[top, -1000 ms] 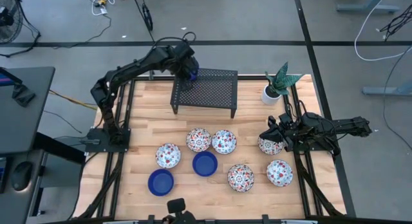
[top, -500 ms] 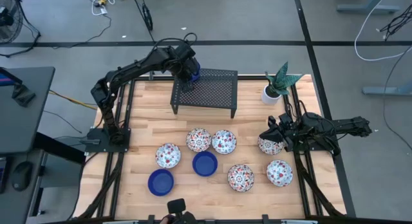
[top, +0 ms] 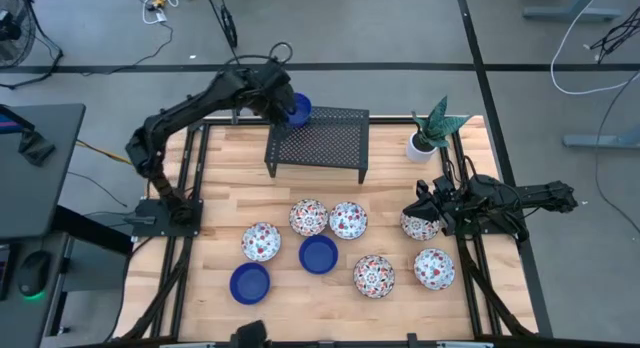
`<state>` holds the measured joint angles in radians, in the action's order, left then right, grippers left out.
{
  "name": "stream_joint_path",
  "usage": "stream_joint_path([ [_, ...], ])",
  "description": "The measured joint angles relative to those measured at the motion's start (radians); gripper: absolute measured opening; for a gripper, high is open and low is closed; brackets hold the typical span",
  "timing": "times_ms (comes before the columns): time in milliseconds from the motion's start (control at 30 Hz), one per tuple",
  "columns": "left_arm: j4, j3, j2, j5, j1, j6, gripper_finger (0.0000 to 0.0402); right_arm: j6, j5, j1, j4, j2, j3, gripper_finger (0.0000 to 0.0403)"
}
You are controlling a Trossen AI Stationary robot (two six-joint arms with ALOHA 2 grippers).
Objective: Pick & Place Mini bowls
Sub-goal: Put the top left orange bowl on the shelf
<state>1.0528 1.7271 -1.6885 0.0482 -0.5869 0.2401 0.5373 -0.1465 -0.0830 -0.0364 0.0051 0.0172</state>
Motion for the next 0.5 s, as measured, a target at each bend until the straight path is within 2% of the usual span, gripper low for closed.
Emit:
stream_joint_path([
  [233, 0.146, 0.000, 0.145, -0.078, 0.130, -0.102, 0.0173, 0.000, 0.000, 0.000, 0.000, 0.000, 0.000, 0.0020],
  [400, 0.146, 0.000, 0.200, -0.085, 0.325, -0.151, 0.0160, 0.000, 0.000, 0.000, 0.000, 0.000, 0.000, 0.0020],
  [500, 0.122, 0.000, 0.206, -0.055, 0.464, -0.176, 0.0151, 0.000, 0.000, 0.000, 0.000, 0.000, 0.000, 0.0020],
])
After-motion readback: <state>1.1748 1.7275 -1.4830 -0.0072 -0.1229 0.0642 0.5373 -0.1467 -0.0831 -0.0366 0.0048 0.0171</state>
